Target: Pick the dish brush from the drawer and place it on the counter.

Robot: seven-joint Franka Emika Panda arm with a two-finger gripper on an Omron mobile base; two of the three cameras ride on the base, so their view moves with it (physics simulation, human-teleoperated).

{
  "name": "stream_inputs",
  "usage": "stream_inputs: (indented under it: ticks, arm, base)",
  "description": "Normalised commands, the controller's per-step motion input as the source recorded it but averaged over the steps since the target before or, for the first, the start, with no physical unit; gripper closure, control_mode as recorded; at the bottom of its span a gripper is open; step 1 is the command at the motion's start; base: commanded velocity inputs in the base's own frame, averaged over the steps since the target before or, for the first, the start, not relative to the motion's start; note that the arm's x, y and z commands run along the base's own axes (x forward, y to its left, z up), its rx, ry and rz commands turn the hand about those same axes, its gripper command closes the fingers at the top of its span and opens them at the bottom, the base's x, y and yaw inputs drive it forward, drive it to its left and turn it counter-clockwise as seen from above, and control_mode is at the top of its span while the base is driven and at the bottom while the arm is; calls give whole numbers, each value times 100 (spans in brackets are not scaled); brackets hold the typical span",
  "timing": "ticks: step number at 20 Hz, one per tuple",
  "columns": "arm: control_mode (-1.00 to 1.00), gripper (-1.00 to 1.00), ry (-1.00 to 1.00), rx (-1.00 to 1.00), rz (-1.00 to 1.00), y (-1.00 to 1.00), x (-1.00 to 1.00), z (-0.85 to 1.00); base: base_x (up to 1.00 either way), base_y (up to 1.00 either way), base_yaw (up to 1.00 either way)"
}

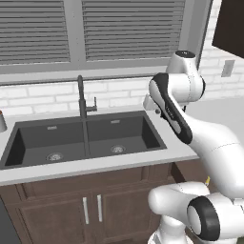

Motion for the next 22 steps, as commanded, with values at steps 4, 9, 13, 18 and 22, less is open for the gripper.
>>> stream_inputs:
  ticks: [4,9,13,18,22]
  arm:
    - [-100,-100,2,5,0,-54,2,-2]
    - [-100,-100,10,6,0,-96,4,-6]
    - [-100,-100,10,3,-3,-100,0,-28]
    - [-100,-100,12,0,-4,-98,-9,-57]
    - [-100,-100,20,-3,-3,-73,-18,-65]
  base:
    - [0,0,0]
    - [0,0,0]
    - [0,0,0]
    - [0,0,0]
    - [0,0,0]
